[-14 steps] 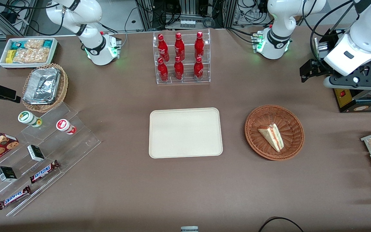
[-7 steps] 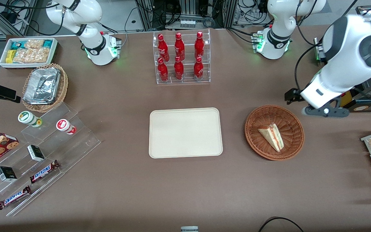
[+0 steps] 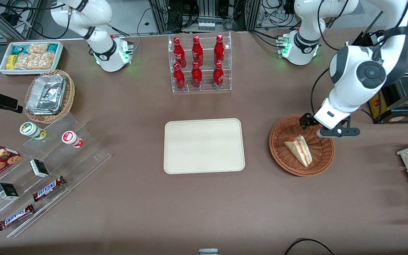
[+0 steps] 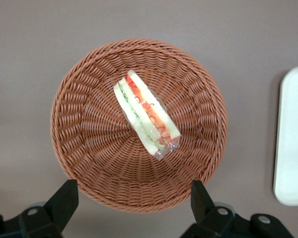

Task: Place sandwich from basket to tray
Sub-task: 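Lower the open left gripper over the wrapped sandwich in the basket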

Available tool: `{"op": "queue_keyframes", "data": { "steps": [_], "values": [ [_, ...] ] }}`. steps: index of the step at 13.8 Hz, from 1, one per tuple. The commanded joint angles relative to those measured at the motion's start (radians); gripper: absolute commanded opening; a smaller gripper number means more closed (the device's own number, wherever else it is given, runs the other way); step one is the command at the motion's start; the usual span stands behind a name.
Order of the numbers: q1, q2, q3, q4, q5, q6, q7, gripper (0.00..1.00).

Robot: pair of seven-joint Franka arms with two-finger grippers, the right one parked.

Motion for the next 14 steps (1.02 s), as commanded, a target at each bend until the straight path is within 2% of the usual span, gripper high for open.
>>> {"op": "queue_keyframes", "data": {
  "steps": [1, 7, 14],
  "values": [
    [-0.004, 0.005, -0.006, -0.024, 0.014, 0.069, -0.186, 1.0],
    [-0.028, 0.103, -0.006, -0.037, 0.014, 0.21, -0.695, 1.0],
    [-0.037, 0.196, -0.004, -0.024, 0.014, 0.259, -0.741, 1.0]
  ]
}}
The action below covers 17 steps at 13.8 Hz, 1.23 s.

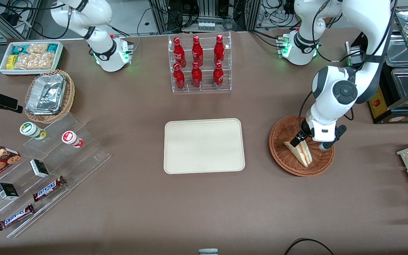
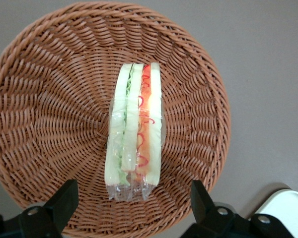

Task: Place sandwich from basket to tray
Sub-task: 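Close the left gripper on the sandwich and lift it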

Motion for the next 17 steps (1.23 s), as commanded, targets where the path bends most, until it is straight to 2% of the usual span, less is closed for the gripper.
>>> {"op": "queue_keyframes", "data": {
  "steps": [1, 7, 9, 12, 13, 14, 15, 17],
  "values": [
    [-0.006, 0.046, 0.004, 0.018, 0.015, 0.034, -0.03, 1.0],
    [-0.006, 0.109, 0.01, 0.033, 0.024, 0.06, -0.022, 1.0],
    [-0.002, 0.135, 0.011, 0.049, 0.081, 0.06, -0.028, 1.0],
    [0.003, 0.149, 0.013, 0.053, 0.087, 0.062, -0.028, 0.98],
    [0.003, 0.152, 0.013, 0.053, 0.087, 0.062, -0.031, 0.76],
    [0.003, 0.158, 0.013, 0.053, 0.089, 0.06, -0.041, 0.35],
    [0.003, 0.158, 0.013, 0.053, 0.089, 0.06, -0.042, 0.0],
    [0.003, 0.155, 0.013, 0.055, 0.092, 0.056, -0.03, 0.0]
  ]
}}
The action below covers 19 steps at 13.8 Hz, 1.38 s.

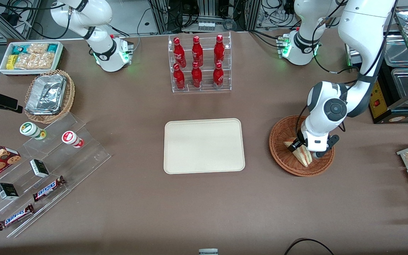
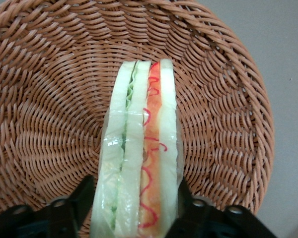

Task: Place sandwich from basket to tray
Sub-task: 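Close the left gripper on the sandwich and lift it, then carry the held sandwich from the basket over the cream tray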

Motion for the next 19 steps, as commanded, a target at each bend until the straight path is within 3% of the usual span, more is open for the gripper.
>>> {"op": "queue_keyframes", "data": {
  "steps": [1, 3, 6, 8, 12, 19],
  "values": [
    [0.001, 0.007, -0.001, 0.017, 0.023, 0.001, -0.013, 0.0],
    [0.0, -0.003, -0.003, 0.062, 0.023, -0.082, 0.042, 0.0],
    [-0.01, 0.007, -0.007, 0.255, 0.022, -0.374, 0.074, 0.0],
    [-0.011, 0.004, -0.012, 0.315, 0.02, -0.447, 0.077, 0.0],
    [-0.063, 0.006, -0.023, 0.359, 0.019, -0.457, 0.083, 0.0],
    [-0.292, 0.119, -0.023, 0.476, 0.013, -0.444, 0.144, 0.0]
  ]
}}
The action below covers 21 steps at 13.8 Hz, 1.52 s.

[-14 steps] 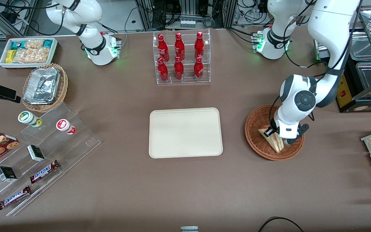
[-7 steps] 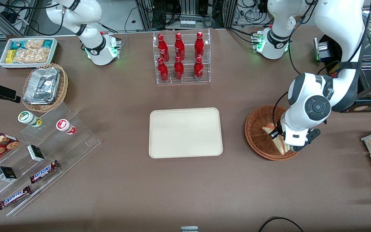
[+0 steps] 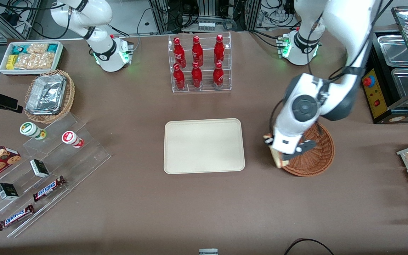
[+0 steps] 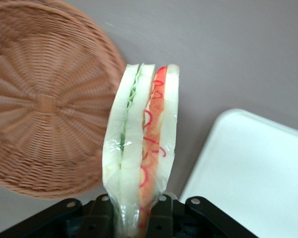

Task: Place sandwich from basket to tray
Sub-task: 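Carry the held sandwich from the basket over the cream tray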

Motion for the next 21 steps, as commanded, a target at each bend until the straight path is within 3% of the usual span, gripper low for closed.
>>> {"op": "queue_keyframes", "data": {
  "steps": [1, 7, 11, 21],
  "values": [
    [-0.09, 0.092, 0.009, 0.094, 0.005, 0.002, 0.046, 0.0],
    [-0.297, 0.329, 0.01, 0.367, 0.009, 0.011, -0.118, 0.0],
    [-0.374, 0.418, 0.018, 0.477, 0.012, 0.003, -0.202, 0.0],
    [-0.401, 0.485, 0.019, 0.519, 0.012, -0.009, -0.262, 0.0]
  ]
}}
